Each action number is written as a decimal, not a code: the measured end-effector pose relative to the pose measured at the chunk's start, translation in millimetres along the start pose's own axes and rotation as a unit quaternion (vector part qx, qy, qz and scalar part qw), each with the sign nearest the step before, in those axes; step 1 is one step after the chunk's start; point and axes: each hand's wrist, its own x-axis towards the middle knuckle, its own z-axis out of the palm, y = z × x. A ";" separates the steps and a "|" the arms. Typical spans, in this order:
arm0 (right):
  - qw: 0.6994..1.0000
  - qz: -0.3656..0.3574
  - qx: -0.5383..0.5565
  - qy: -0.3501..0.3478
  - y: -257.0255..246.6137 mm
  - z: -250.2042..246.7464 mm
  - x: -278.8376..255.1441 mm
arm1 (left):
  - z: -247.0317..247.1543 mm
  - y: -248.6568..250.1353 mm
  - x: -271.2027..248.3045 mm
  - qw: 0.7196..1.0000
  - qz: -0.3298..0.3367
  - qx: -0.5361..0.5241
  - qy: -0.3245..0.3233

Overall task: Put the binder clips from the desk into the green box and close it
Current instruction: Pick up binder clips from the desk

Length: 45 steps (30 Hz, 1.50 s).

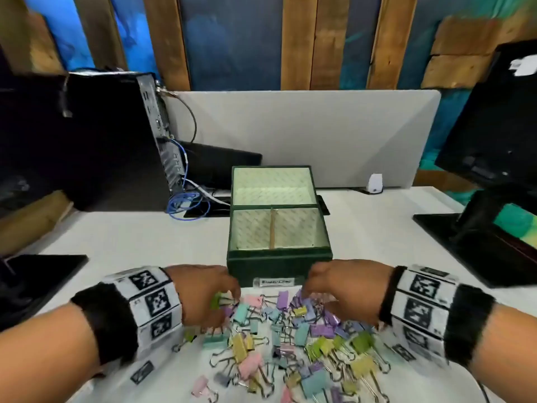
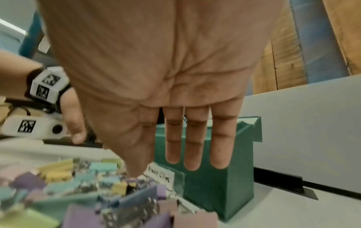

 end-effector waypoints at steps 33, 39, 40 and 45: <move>0.996 0.046 0.027 -0.073 -19.5 0.9 38.9 | 10.8 23.7 46.1 1.000 -0.008 0.013 0.021; 0.995 0.056 0.051 -0.065 -15.5 -4.6 39.0 | 5.3 26.8 44.9 0.999 -0.007 0.046 0.005; 0.995 0.060 0.053 -0.062 -16.1 -4.0 37.6 | 4.9 28.1 43.8 0.999 -0.005 0.047 0.002; 0.996 0.057 0.039 -0.060 -19.2 -3.0 29.0 | 2.5 30.9 36.2 1.000 -0.018 0.024 0.007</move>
